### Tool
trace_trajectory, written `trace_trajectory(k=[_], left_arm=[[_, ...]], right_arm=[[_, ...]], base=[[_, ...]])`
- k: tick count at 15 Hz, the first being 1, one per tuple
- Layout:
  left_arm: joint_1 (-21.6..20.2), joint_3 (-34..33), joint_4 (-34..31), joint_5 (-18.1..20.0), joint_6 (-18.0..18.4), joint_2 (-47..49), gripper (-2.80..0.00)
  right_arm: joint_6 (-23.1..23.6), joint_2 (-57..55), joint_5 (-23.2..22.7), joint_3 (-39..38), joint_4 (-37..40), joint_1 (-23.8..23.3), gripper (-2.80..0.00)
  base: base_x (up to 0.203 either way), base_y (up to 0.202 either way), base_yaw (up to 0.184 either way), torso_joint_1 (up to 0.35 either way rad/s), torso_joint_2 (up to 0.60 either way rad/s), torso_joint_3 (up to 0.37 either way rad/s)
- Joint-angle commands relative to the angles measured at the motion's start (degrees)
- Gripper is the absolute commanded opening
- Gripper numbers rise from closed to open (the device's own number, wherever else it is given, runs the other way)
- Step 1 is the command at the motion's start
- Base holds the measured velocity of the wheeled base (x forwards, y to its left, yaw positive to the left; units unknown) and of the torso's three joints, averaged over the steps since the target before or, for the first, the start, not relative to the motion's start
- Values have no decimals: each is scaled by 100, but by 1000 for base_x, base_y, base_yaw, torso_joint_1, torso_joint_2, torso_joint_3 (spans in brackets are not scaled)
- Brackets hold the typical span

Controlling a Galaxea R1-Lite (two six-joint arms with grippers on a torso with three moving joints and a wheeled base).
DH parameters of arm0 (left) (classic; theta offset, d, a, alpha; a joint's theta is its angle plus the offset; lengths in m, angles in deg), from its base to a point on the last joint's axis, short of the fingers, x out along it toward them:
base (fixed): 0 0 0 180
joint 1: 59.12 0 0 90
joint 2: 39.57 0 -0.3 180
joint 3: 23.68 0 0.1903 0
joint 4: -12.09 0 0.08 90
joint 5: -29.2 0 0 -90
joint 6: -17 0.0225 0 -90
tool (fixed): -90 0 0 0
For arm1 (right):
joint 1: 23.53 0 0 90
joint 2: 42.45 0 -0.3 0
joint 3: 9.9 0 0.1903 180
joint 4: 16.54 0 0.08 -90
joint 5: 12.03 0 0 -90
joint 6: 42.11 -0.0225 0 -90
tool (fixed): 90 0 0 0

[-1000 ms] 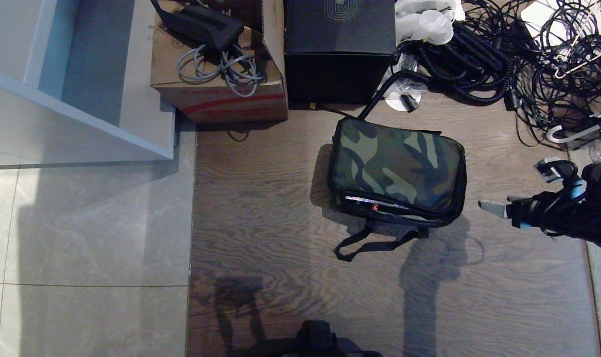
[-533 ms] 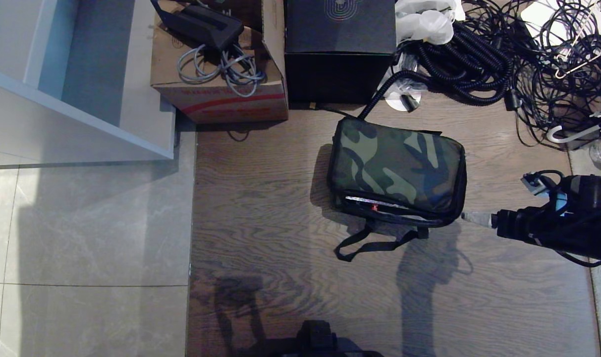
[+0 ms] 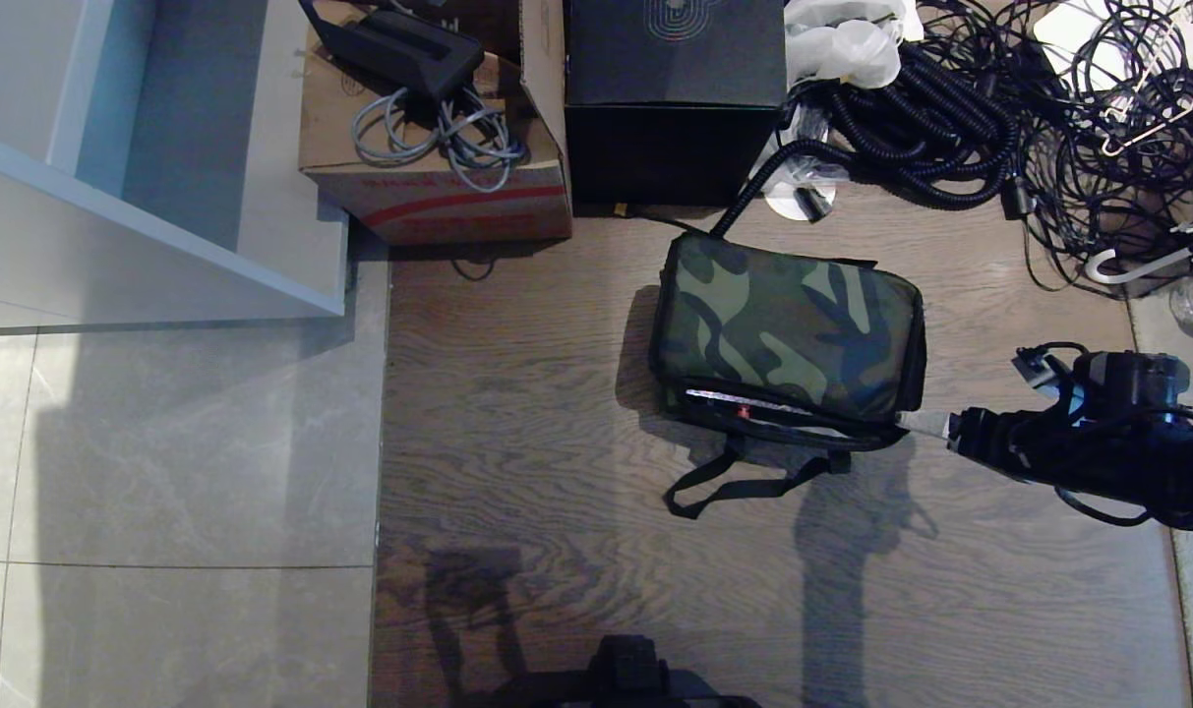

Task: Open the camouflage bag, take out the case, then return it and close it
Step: Open the top of the storage box

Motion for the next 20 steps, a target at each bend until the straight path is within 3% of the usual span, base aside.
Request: trace_trajectory(k=[1,6,11,14,20], left_arm=[[0,0,-2,-4,2,0,-280],[0,0,-2,-4,-4,0,-280],[0,0,-2,-4,2,0,-280],[0,0,-2,-4,-2,0,-280],[0,0,-2,-4,-6,0,-280]], right_arm=[[-60,-206,-3,84,-79,18,-280],[-146,-587,1022,211,-579,377,-280],[-482,-616,1203,43,-1101,595,-280],[-434,-224,1211,-582,-846,597,-280],[-451,734,1198,-1777,487,986,-280]], base=[[0,0,0,0,0,0],[0,0,0,0,0,0],[0,0,0,0,0,0],[0,0,0,0,0,0],[0,0,0,0,0,0]])
